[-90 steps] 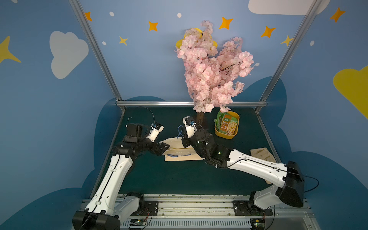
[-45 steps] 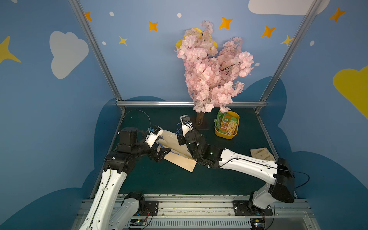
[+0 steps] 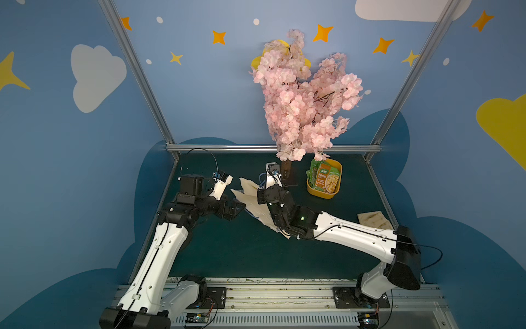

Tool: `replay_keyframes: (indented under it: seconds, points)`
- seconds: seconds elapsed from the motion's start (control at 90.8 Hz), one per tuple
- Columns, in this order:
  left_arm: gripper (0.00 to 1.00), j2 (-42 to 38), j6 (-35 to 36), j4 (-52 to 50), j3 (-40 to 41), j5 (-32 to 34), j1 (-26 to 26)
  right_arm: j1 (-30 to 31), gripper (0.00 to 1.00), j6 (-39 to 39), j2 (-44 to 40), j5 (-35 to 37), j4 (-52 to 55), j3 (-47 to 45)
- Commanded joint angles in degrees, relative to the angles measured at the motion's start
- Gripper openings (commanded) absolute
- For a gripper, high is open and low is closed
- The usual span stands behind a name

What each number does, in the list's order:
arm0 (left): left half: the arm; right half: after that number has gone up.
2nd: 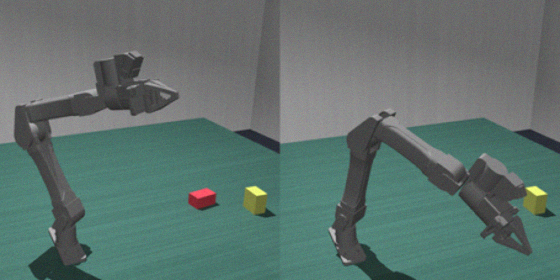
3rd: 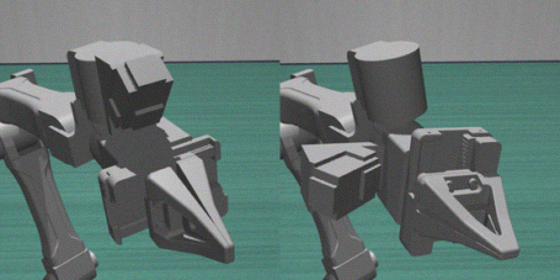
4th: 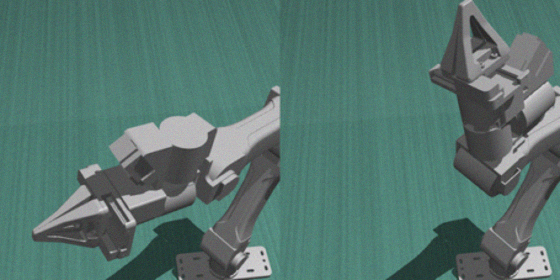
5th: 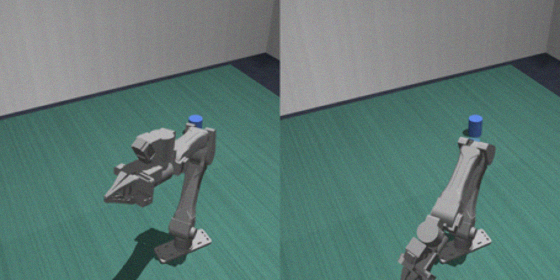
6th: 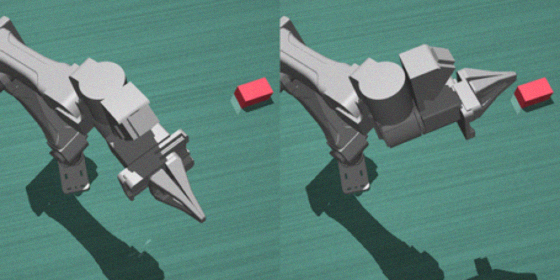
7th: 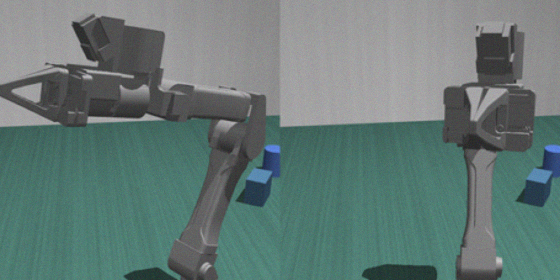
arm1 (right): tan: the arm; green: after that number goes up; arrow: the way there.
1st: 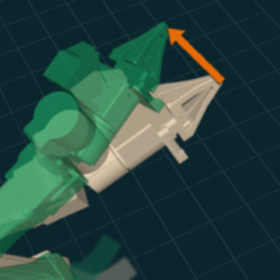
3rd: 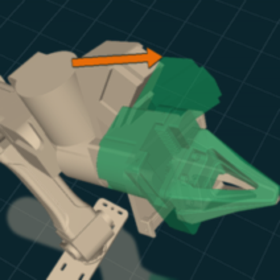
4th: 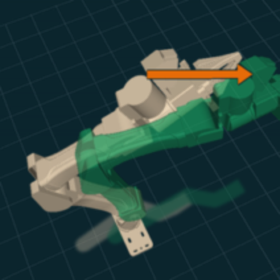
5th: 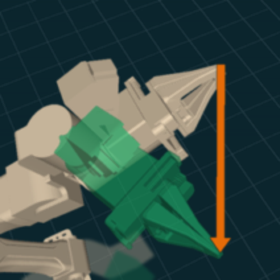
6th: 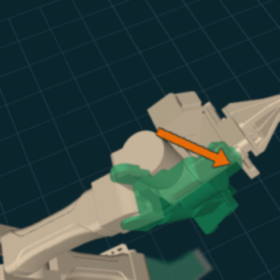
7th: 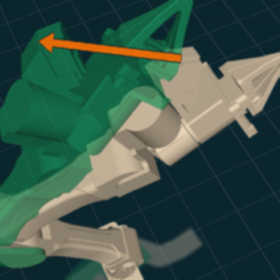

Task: Place the condiment packets inside the bag
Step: Open the paper bag at the center of the board.

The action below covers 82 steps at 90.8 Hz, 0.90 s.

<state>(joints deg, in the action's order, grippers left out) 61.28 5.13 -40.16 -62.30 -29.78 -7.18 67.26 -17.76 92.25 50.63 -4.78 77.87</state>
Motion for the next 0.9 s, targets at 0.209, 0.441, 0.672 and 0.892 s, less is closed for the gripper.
replay_keyframes:
  seconds: [0.209, 0.441, 0.672, 0.892]
  points:
    - [0.94, 4.3, -5.8, -1.3, -0.7, 9.8, 1.2, -0.6, 0.0, -12.5, 4.8, 1.2, 1.4, 3.7]
    - [0.61, 5.2, -3.6, -5.4, -0.7, 4.7, 7.4, -0.7, 0.0, -14.6, 7.4, 4.0, 1.2, 5.0]
    - [0.76, 5.5, -1.6, -8.2, 0.7, 1.7, 8.0, -1.0, 0.0, -14.9, 8.2, 4.7, 0.2, 5.3]
    - [0.8, 7.0, -3.6, -7.0, 0.7, -5.2, 8.1, -0.9, 0.0, -15.3, 8.6, 3.8, 0.0, 5.4]
